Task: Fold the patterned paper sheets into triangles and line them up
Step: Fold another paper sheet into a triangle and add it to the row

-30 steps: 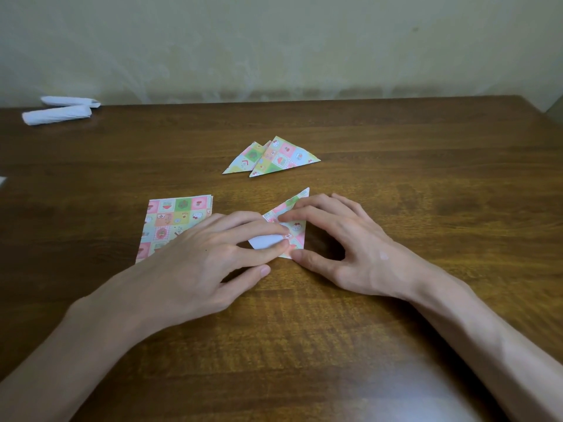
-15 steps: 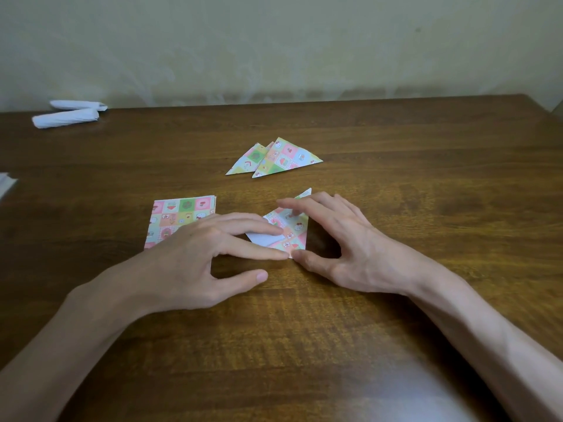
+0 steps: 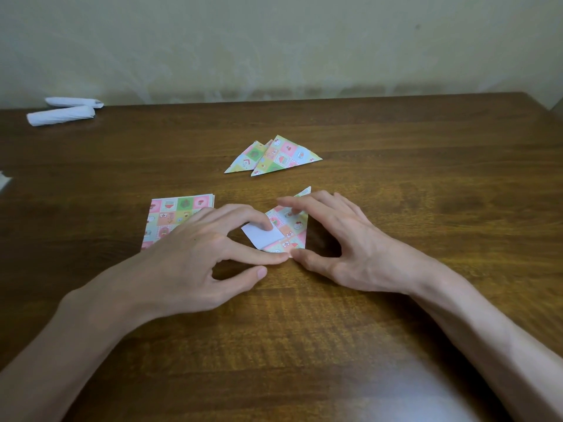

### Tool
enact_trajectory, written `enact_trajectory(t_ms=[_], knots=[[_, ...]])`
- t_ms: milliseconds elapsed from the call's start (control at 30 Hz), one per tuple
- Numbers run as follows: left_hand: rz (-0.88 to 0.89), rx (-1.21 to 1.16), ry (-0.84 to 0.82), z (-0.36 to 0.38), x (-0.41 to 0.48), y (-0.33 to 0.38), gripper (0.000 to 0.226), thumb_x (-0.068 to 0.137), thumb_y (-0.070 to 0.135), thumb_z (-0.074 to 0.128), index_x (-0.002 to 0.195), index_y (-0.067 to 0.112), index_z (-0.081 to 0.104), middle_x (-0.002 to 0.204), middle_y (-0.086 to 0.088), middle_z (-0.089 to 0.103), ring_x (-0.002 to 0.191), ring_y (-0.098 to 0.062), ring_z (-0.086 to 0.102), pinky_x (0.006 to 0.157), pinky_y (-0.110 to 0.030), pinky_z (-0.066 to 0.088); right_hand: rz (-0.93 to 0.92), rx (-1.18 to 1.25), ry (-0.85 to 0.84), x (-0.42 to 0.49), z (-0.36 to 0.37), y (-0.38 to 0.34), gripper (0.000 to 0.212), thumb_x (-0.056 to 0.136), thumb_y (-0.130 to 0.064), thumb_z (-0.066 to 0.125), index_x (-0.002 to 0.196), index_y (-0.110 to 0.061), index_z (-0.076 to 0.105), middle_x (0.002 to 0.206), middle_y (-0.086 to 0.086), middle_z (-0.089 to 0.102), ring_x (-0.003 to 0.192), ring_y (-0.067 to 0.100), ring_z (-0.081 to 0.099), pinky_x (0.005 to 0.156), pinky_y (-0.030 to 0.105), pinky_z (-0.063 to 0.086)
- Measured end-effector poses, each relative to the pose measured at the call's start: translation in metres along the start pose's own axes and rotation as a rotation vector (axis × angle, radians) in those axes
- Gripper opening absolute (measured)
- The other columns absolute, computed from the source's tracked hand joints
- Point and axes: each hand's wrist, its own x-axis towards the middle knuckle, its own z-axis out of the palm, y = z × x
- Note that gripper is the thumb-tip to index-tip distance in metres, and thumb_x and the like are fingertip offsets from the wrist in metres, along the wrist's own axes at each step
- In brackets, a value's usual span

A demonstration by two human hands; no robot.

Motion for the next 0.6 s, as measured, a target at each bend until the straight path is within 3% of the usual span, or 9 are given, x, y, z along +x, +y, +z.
enact_trajectory(t_ms=[100,300,600], knots=[[-0.021,-0.020,0.021,-0.002,-0.001,-0.004,0.033,0.098,0.060,0.044,0.127,0.063,0.061,0.142,0.025,0.046,0.140,0.001,0.038,0.111,-0.038,0.038,0.000,-0.010,-0.004,0.000,0.000,0.000,0.068,0.097,-0.041,0.067,0.156,-0.042,0.032,0.140,-0.018,0.043,0.142,0.000,0.035,0.130,0.041,0.003],[-0.039,-0.019,0.011,-0.005,-0.002,-0.006,0.034,0.097,0.065,0.042,0.123,0.064,0.063,0.140,0.029,0.047,0.137,0.004,0.040,0.109,-0.033,0.037,-0.004,-0.011,-0.003,0.000,0.000,0.001,0.068,0.097,-0.042,0.066,0.155,-0.042,0.032,0.141,-0.019,0.042,0.143,0.000,0.034,0.130,0.041,0.003],[-0.051,-0.034,0.049,-0.013,-0.003,-0.007,0.028,0.096,0.060,0.050,0.112,0.058,0.073,0.130,0.027,0.054,0.129,-0.001,0.052,0.114,-0.047,0.038,-0.001,-0.015,-0.023,0.001,-0.001,0.002,0.068,0.097,-0.044,0.065,0.156,-0.043,0.031,0.142,-0.020,0.041,0.144,0.000,0.032,0.130,0.040,0.002]])
